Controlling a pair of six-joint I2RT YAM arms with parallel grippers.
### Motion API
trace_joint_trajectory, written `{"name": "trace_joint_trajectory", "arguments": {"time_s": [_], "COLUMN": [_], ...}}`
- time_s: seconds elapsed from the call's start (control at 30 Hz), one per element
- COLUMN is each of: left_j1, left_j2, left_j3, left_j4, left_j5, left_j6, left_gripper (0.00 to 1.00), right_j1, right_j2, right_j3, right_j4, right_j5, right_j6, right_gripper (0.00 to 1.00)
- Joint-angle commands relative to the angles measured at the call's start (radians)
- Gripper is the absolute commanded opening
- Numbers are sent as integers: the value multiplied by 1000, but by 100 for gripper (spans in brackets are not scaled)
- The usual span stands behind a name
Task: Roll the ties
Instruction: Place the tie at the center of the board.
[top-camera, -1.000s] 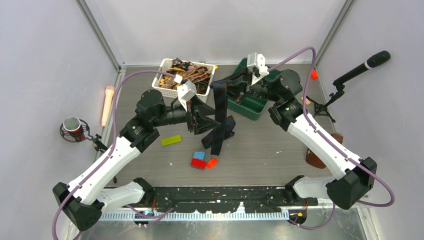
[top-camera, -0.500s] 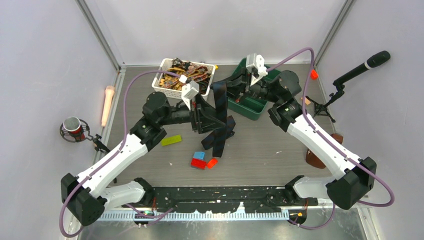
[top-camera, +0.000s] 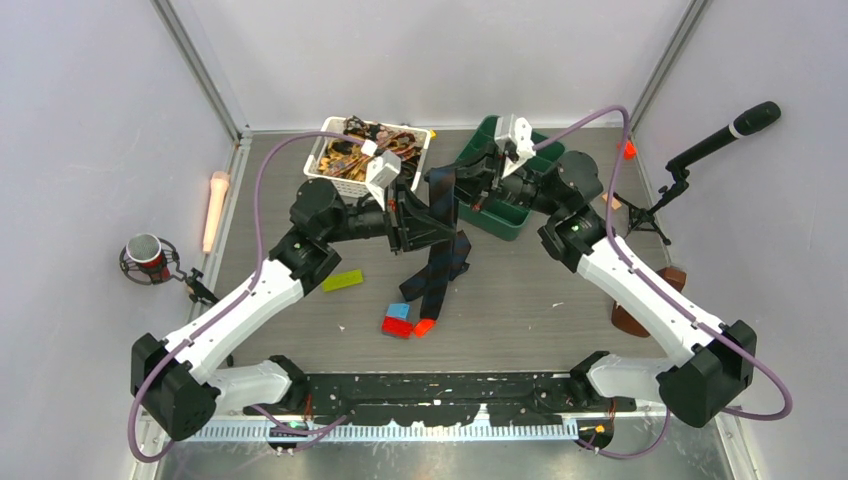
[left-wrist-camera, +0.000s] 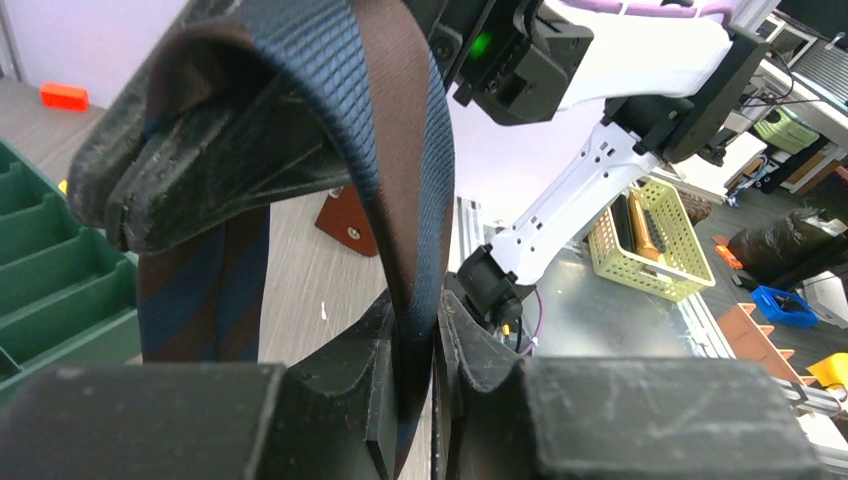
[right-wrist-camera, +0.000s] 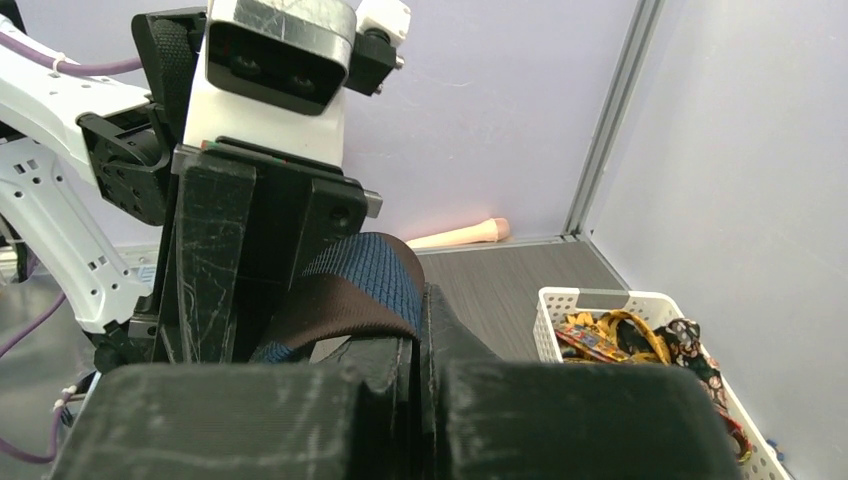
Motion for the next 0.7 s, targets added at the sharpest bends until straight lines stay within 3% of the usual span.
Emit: {"name": "trace_joint_trajectory", "arguments": {"time_s": [0.0, 0.27, 0.47, 0.67], "left_j1": [-2, -2, -2, -3], "left_j2": [-23, -30, -16, -6], "left_j3": [66, 176, 258, 315], "left_j4": [65, 36, 25, -21], "left_j5": [0, 31, 39, 39], "left_j6": [-9, -30, -26, 5], "left_gripper": [18, 13, 33, 32], "right_j1": [-1, -1, -1, -1], "right_j2": [-50, -57, -56, -56], "right_j3": [-2, -21, -44, -57], "right_j4": [29, -35, -34, -32], "right_j5": [57, 136, 147, 170], "right_j6": [-13, -36, -22, -13], "right_gripper": [0, 0, 0, 0]}}
